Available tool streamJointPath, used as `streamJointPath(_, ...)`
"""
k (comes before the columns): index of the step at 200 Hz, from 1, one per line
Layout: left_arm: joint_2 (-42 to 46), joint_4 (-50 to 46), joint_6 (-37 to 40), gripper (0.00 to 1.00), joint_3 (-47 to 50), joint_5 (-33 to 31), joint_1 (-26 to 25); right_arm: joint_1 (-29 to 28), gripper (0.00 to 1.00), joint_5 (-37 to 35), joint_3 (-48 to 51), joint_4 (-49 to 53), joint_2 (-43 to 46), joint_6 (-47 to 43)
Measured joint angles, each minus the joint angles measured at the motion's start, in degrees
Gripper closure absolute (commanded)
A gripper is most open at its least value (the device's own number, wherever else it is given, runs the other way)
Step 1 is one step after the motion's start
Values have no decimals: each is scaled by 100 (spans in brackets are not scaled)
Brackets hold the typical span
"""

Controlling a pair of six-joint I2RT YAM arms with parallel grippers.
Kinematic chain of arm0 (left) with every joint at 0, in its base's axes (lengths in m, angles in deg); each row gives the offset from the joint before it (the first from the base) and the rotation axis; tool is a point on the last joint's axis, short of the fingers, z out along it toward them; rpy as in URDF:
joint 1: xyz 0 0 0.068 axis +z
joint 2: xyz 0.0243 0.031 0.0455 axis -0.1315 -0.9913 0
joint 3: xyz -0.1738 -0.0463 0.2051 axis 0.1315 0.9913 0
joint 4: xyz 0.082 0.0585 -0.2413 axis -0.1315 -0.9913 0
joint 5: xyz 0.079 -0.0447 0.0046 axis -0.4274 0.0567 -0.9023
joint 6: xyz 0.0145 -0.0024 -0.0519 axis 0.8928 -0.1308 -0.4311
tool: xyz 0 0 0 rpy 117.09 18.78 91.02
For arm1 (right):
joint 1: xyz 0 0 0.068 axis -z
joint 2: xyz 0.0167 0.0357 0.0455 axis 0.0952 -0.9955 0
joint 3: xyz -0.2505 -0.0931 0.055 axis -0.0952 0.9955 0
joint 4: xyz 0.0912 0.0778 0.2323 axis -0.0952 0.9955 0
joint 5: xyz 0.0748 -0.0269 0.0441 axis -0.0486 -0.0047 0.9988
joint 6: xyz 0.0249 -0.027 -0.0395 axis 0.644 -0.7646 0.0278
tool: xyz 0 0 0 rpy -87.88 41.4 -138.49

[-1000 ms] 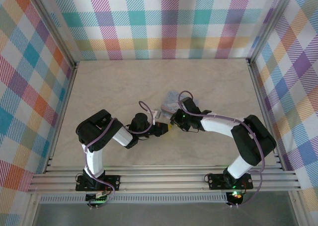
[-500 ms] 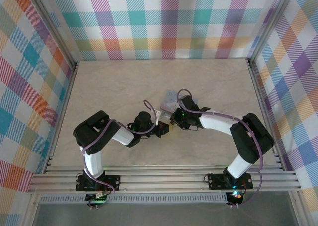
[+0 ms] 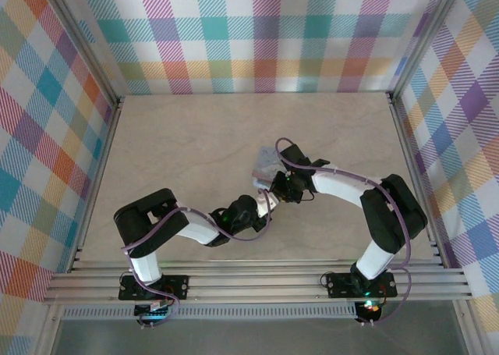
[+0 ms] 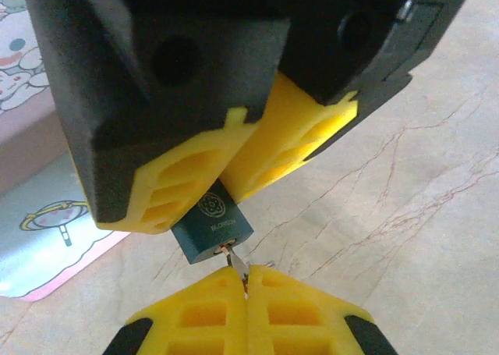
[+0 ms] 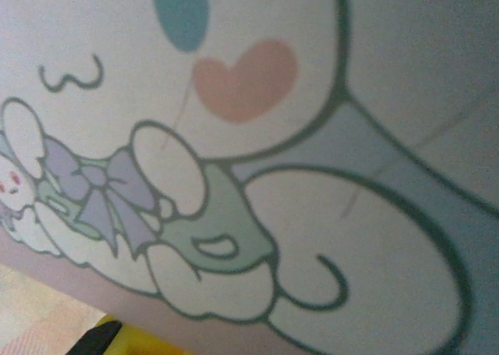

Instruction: Unlock a padlock with a key

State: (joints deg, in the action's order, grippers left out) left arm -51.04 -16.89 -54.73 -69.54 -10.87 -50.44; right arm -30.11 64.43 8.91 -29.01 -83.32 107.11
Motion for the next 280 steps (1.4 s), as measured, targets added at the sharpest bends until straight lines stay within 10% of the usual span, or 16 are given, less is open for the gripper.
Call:
streamJointPath(63, 33, 203, -922, 100, 164, 553, 358, -9, 60, 101, 37, 79, 111, 90)
streamJointPath(119, 33, 667, -1707, 100, 243, 1014, 525, -129, 46, 238, 345, 122, 719, 284)
streamJointPath(229, 87, 494, -1615, 100, 240, 953, 520, -125, 63, -136, 997, -442, 1224, 761)
streamJointPath(280, 98, 354, -1443, 100, 227, 852, 431, -125, 56, -136, 874, -520, 1134, 754)
